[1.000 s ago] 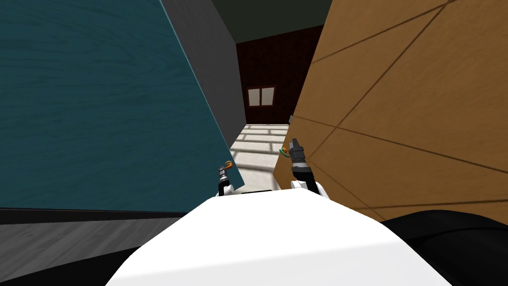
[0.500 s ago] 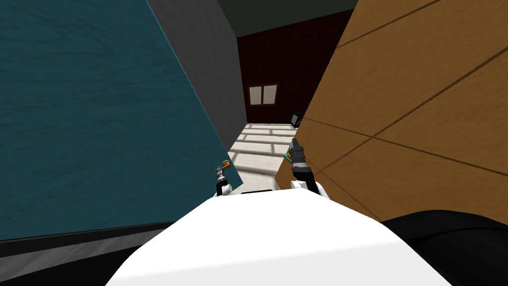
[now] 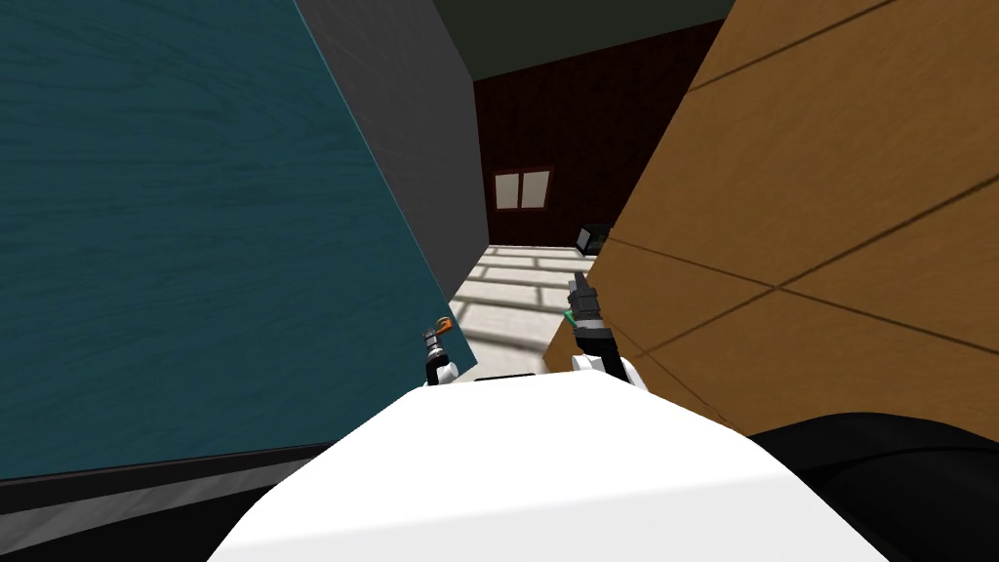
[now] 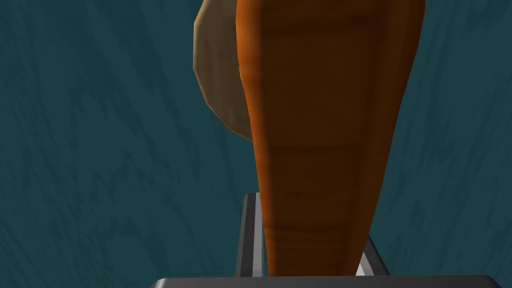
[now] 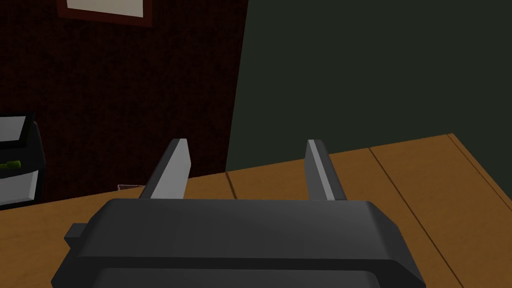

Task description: Push the door open

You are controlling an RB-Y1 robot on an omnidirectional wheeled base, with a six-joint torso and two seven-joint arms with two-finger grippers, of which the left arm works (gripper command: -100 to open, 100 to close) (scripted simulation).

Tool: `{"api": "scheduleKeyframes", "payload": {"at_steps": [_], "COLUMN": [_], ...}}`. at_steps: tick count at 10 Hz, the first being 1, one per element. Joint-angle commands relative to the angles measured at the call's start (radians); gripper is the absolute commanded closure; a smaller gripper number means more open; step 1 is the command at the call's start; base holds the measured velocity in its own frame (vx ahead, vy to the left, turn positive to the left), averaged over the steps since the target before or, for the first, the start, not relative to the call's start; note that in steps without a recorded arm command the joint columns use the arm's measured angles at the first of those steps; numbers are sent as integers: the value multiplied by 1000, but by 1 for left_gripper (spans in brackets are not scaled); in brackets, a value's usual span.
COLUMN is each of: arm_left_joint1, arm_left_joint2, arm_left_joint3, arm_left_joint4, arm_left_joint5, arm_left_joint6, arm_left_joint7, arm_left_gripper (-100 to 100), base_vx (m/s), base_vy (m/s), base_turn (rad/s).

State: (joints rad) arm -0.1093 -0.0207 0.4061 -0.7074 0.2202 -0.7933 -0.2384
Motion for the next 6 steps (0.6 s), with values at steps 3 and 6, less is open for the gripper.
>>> {"api": "scheduleKeyframes", "payload": {"at_steps": [3, 6], "arm_left_joint1": [5, 4], "arm_left_joint2": [25, 40], "arm_left_joint3": [33, 59], "arm_left_joint4": [-16, -21], "arm_left_joint5": [19, 35], "arm_left_joint6": [-4, -7], "arm_left_joint7": [-13, -27], "arm_left_gripper": [100, 100], "base_vx": [112, 195], "base_vy": [-24, 41], "base_turn": [57, 28]}}
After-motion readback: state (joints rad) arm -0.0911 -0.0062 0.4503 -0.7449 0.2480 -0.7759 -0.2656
